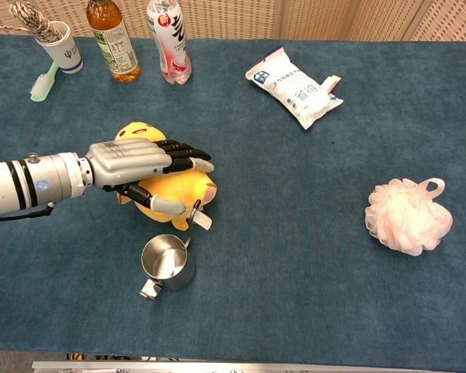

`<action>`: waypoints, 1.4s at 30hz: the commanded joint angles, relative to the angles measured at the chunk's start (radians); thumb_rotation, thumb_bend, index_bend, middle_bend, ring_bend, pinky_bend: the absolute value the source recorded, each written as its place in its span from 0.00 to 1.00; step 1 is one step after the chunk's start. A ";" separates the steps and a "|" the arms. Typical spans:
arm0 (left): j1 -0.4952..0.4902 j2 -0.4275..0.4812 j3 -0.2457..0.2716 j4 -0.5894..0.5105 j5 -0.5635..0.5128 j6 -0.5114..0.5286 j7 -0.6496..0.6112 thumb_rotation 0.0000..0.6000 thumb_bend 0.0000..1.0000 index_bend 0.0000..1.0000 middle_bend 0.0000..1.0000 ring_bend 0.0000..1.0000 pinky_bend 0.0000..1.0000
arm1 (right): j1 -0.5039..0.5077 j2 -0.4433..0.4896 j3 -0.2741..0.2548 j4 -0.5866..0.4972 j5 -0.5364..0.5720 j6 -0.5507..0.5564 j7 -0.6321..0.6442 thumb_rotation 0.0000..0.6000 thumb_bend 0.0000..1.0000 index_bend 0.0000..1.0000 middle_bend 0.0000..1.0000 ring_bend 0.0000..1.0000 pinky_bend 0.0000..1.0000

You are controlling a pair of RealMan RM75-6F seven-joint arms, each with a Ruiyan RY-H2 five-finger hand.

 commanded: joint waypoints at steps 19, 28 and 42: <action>-0.010 -0.098 -0.054 0.080 -0.026 0.054 -0.010 0.03 0.02 0.05 0.03 0.00 0.00 | -0.019 0.006 0.000 0.007 0.007 0.015 0.015 1.00 0.16 0.26 0.36 0.27 0.30; 0.012 -0.112 -0.025 0.110 -0.029 0.065 0.001 0.02 0.02 0.05 0.03 0.00 0.00 | -0.014 0.001 -0.001 -0.001 0.004 0.006 0.001 1.00 0.17 0.27 0.36 0.27 0.30; 0.047 -0.054 0.020 0.055 -0.013 0.090 0.012 0.02 0.02 0.05 0.03 0.00 0.00 | -0.012 -0.002 -0.001 -0.005 -0.001 0.003 -0.002 1.00 0.16 0.27 0.36 0.27 0.30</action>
